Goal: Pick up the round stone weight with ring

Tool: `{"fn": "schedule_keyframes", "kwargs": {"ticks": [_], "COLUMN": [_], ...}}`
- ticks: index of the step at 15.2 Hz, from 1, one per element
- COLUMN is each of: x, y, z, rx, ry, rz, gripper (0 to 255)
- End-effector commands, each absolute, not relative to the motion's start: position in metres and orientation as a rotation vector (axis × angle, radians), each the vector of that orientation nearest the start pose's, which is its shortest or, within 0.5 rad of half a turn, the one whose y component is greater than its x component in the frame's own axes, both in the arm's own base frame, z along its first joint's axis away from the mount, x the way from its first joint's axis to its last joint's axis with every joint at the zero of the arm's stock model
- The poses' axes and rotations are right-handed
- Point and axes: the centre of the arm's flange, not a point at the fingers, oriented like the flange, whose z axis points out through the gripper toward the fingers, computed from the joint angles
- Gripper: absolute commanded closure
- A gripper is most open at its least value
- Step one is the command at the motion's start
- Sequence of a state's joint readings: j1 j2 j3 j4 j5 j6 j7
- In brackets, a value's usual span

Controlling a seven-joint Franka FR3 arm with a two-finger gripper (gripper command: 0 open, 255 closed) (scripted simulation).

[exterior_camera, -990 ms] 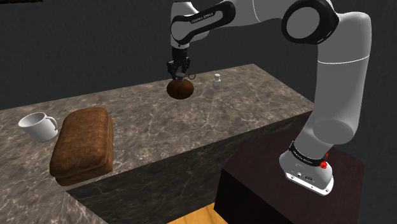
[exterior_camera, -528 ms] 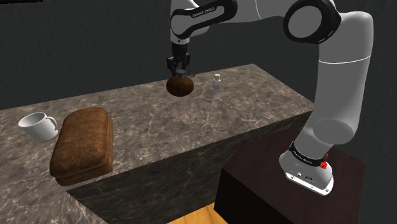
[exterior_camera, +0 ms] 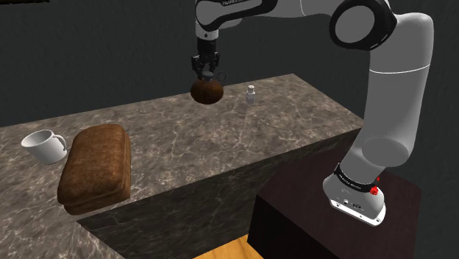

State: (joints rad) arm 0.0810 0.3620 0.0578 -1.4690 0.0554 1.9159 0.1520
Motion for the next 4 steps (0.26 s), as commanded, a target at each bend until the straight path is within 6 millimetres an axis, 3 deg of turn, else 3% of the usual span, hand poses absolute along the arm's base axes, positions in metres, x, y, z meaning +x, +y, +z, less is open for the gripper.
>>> {"fn": "schedule_keyframes", "kwargs": {"ticks": [1,4], "x": [0.6712,0.6712], "y": [0.0924,0.0924], "z": [0.4934,0.4994], "rx": [-3.054,-3.054], "ry": [0.052,0.052], "rz": [-0.116,-0.116], "gripper": [255,255]}}
